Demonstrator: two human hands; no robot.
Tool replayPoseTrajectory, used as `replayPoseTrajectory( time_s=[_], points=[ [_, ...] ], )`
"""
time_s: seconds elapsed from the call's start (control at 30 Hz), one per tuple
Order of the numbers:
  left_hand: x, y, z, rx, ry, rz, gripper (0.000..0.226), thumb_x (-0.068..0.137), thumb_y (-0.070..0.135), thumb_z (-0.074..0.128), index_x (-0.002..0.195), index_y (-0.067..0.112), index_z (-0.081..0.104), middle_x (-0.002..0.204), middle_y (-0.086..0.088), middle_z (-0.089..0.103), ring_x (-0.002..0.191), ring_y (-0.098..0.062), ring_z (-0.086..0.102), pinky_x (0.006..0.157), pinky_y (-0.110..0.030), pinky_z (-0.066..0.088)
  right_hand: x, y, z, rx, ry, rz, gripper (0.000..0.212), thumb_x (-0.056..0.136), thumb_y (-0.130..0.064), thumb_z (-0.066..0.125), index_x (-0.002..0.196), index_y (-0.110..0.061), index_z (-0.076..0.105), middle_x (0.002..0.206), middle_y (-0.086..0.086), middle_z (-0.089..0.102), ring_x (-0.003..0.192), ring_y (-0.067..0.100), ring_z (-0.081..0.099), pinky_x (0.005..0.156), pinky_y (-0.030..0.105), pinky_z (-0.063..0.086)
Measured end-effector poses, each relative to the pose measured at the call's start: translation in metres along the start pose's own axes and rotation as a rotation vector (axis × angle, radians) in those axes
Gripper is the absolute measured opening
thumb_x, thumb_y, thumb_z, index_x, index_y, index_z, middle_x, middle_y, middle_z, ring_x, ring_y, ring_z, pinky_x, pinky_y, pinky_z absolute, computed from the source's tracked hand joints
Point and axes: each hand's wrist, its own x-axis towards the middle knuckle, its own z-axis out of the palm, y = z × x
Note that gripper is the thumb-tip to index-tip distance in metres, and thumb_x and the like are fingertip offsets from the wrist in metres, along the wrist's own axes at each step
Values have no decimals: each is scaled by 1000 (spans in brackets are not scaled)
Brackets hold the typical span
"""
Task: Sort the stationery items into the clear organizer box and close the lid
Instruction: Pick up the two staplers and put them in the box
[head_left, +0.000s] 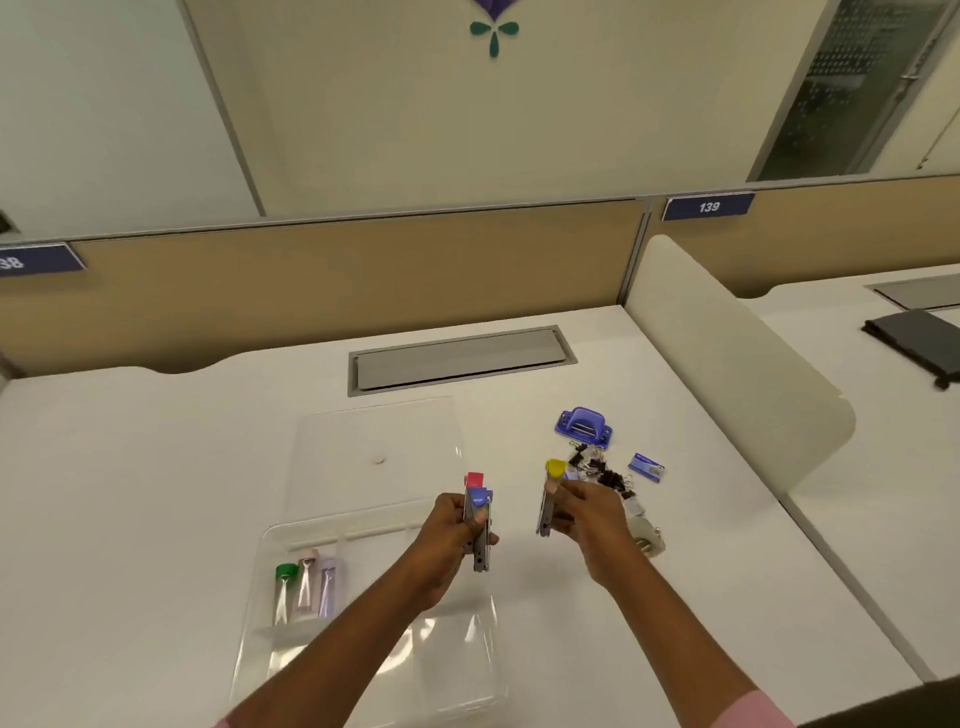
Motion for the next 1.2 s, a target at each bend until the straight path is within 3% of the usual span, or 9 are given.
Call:
replayPoseTrajectory(
  time_s=[0.17,0.4,0.53,0.73,0.83,0.97,1.07,1.2],
  points=[
    [-44,-12,-62,35,92,-6,21,98,16,49,115,6,43,95,-9,58,84,-21,65,73,-30,49,-34,27,67,-84,-137,32,17,81,-12,73,96,-2,73,89,22,74,84,35,72,78,41,60],
    [-102,-38,-138,92,221,-60,18,97,16,50,113,11,45,103,-9,58,89,-24,64,77,-33,52,-92,57,158,-225,-216,42,4,79,-12,76,77,-10,74,79,18,74,70,26,72,62,29,59],
    [-125,-52,-162,135,272,-96,18,96,17,53,111,18,45,109,-12,61,93,-27,65,73,-32,53,-116,78,190,-337,-243,12,13,79,-12,75,70,-18,69,71,10,73,64,23,72,58,28,58],
    [-133,-68,-167,274,387,-225,30,92,16,59,111,10,37,108,-10,57,98,-25,60,73,-32,51,-128,112,211,-546,-188,19,13,74,-25,79,74,-23,67,83,12,73,75,25,71,70,40,60],
    [-134,-73,-164,392,398,-227,32,91,19,61,108,10,36,103,-7,54,93,-22,56,72,-30,45,-131,123,214,-750,-121,-21,23,70,-34,76,83,-17,69,84,2,71,77,18,66,64,31,51],
    [-138,-78,-162,601,408,-188,38,90,22,62,115,2,42,96,-7,56,82,-19,55,67,-28,42,-139,127,217,-984,-104,-95,29,68,-37,68,70,-7,67,64,3,63,60,16,54,55,29,38],
    [-142,-80,-163,744,424,-159,39,89,24,64,113,0,44,104,-13,63,80,-19,52,67,-27,38,-143,128,221,-1054,-94,-115,25,69,-36,65,59,-16,54,58,-3,54,58,16,53,51,28,37],
    [-145,-85,-167,859,424,-133,36,91,24,61,114,0,46,105,-13,65,76,-15,52,63,-23,38,-149,134,225,-1135,-109,-200,23,75,-35,63,65,-18,51,66,-3,55,67,18,55,52,27,37]
  ],
)
